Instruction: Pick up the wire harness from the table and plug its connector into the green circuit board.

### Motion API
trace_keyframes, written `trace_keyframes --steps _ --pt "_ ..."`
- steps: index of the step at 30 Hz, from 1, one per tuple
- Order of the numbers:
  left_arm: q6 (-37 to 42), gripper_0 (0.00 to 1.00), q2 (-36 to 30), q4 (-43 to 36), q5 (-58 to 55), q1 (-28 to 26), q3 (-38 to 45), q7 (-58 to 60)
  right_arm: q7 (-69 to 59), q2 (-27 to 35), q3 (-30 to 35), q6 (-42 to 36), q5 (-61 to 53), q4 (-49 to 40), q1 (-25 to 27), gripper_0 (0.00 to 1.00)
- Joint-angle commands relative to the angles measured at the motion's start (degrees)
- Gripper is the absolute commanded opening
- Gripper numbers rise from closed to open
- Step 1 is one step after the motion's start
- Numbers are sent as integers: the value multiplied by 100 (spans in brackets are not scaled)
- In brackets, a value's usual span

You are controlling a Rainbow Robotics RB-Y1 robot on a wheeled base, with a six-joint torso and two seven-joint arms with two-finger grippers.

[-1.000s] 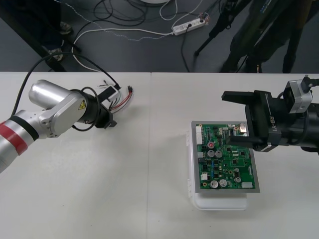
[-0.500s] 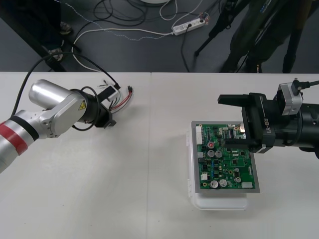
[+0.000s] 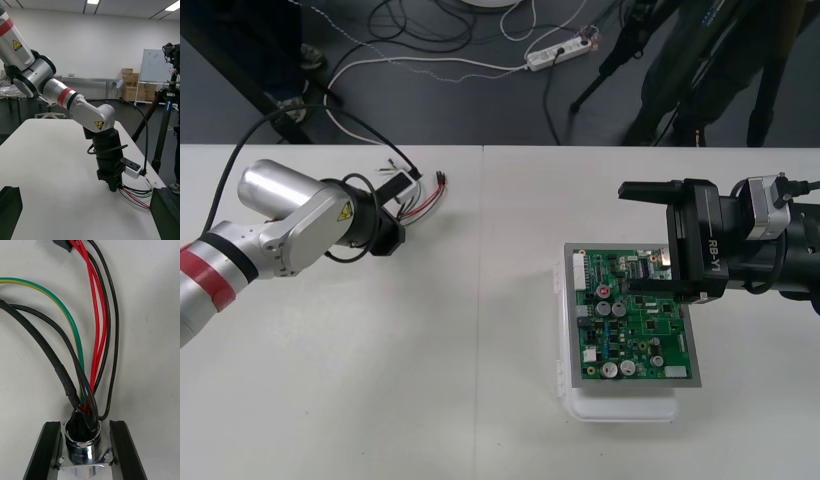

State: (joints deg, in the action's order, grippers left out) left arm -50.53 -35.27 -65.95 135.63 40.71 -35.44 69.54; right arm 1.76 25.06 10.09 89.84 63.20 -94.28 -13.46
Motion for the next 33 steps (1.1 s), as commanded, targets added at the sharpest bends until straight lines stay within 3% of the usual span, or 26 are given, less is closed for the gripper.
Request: trace_keyframes --steps 1,14,27,33 --pt "246 0 108 -5 52 289 -86 -283 70 87 142 16 -80 -91 -175 100" --pt "246 0 -33 -14 -28 297 -86 -406 52 87 204 16 -107 -91 -131 100" --pt "237 0 -410 -568 -405 280 -86 -529 43 78 204 16 -98 -91 -122 100" --pt "-123 0 -718 -1025 -924 271 -86 -529 26 78 213 16 -98 -91 -131 100"
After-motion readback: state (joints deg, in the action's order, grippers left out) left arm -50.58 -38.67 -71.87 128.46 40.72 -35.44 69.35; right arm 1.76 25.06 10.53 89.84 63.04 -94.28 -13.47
